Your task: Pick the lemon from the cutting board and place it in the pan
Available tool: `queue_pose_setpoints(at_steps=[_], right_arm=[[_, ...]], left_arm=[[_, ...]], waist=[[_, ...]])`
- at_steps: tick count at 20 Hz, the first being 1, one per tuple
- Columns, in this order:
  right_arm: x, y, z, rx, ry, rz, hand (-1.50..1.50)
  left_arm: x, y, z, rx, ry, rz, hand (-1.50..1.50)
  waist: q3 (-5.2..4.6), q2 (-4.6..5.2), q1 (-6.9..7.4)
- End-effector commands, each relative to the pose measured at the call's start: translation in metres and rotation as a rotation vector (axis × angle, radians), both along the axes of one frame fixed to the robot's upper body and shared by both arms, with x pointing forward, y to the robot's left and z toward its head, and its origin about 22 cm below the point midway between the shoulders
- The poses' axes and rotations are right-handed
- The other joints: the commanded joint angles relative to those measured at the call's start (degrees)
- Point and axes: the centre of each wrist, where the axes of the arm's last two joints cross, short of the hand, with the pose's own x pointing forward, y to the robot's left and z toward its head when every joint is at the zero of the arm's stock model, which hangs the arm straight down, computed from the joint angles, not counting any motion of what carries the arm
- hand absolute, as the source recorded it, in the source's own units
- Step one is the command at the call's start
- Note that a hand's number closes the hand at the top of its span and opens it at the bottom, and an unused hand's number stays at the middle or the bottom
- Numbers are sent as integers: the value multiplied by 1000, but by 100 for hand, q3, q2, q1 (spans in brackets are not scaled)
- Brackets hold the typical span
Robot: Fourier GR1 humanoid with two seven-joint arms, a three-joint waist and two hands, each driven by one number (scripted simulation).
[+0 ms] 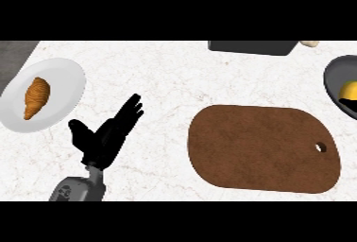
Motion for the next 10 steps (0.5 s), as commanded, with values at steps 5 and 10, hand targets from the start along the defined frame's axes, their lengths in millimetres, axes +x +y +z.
queue_pose_setpoints(at_steps=[5,10], right_arm=[[17,6,22,324,-258,84,-150],[-9,-19,11,485,-273,106,-150]], left_arm=[[-4,6,-5,-1,10,13,0],[-1,5,-8,-2,10,28,0]], waist=[[24,-38,-47],[20,-12,-188]])
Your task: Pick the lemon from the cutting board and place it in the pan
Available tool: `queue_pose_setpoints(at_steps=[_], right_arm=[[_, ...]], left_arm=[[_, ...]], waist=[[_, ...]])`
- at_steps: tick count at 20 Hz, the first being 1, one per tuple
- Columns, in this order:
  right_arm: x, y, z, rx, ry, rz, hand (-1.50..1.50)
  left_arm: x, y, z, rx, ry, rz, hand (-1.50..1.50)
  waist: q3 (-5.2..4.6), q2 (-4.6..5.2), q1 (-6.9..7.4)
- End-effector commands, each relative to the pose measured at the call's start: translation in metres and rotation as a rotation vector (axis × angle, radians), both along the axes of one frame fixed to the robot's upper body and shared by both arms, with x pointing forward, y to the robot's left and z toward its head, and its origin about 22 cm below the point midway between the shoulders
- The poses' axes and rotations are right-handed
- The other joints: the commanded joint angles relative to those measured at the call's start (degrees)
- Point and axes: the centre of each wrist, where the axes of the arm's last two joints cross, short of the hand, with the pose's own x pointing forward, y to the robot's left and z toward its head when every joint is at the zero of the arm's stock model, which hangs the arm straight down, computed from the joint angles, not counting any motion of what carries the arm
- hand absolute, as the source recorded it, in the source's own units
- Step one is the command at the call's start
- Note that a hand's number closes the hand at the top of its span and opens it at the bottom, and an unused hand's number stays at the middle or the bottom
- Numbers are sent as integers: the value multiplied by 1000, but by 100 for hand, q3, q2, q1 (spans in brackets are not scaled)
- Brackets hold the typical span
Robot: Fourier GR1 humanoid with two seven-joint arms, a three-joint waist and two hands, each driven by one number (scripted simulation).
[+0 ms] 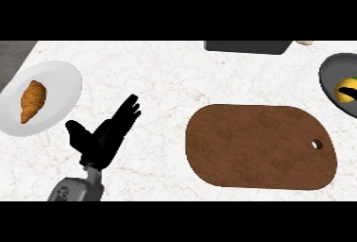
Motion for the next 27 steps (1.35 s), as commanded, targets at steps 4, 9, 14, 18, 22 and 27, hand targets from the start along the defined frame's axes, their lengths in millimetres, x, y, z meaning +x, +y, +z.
queue_pose_setpoints(at_steps=[4,9,14,18,22,27], right_arm=[[-29,-32,1,212,0,114,-150],[-63,-65,5,245,17,223,-150],[-89,-82,-1,286,18,291,-150],[-107,-100,16,279,10,328,-150],[-123,-106,6,268,23,367,-150],[-131,-110,8,275,43,383,-150]], left_arm=[[2,7,5,-9,-1,19,0],[-3,3,-1,-2,-4,25,0],[-4,15,6,-19,-3,17,0],[-8,-2,3,-13,23,31,0],[-11,12,-3,-3,35,39,0],[-11,12,-2,-13,28,49,0]], waist=[[-6,-27,-72],[-1,-42,-155],[8,-56,-121],[10,-80,-188],[3,-112,-225],[-6,-129,-253]])
